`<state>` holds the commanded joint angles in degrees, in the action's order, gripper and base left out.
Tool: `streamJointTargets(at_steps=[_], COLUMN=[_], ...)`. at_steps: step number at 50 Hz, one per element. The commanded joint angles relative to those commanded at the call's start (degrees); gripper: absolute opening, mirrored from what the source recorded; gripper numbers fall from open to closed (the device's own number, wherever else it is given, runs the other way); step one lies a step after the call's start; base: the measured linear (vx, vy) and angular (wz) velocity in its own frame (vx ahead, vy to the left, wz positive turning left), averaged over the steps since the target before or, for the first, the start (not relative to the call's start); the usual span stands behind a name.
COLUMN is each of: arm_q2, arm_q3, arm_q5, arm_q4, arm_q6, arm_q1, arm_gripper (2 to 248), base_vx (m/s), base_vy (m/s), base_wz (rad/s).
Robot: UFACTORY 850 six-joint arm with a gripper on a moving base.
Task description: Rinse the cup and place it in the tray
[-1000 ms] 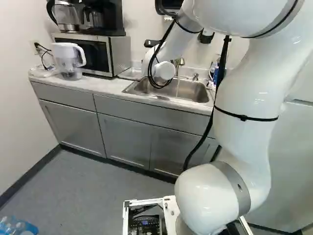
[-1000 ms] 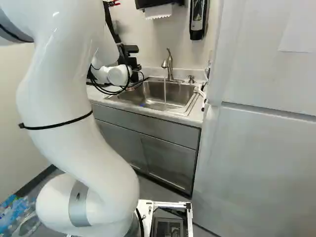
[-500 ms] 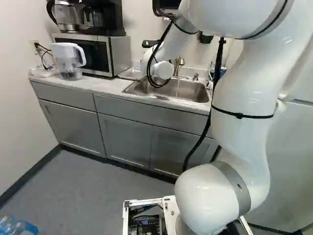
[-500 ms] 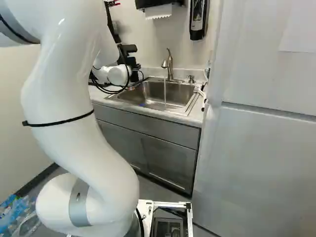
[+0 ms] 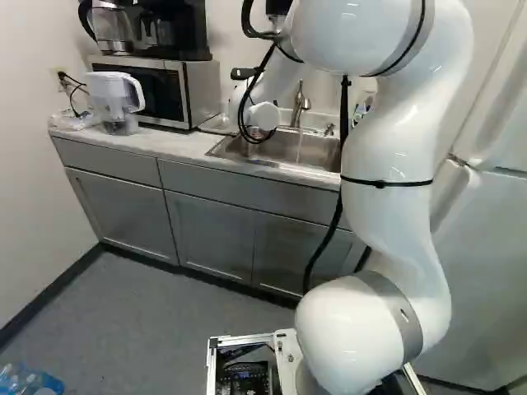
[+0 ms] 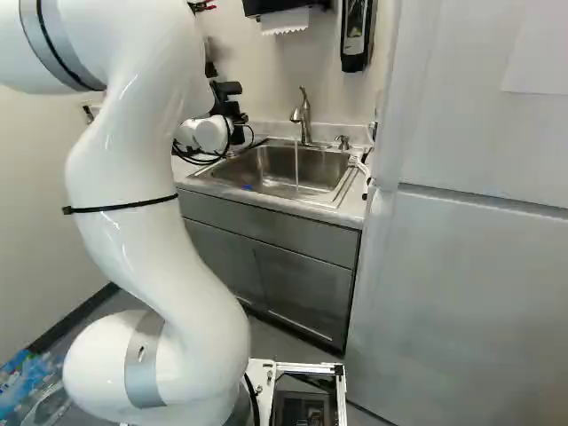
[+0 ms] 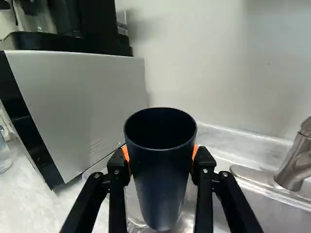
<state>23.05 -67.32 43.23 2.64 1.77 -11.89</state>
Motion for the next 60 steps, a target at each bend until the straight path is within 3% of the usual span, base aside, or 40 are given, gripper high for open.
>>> streamJointTargets(at_steps=[41, 60], arm_q2=[13.6, 14.4], arm_q3=[-14.9, -15.4], arm_q5=[0.0, -0.3], arm_q4=[0.0, 0.0], arm_q6=[0.0, 0.0], arm_q1=[-1.2, -1.2], arm_gripper=[126, 126], base_vx=[0.000, 0.000], base_vy=[0.000, 0.000], base_wz=[0.000, 0.000])
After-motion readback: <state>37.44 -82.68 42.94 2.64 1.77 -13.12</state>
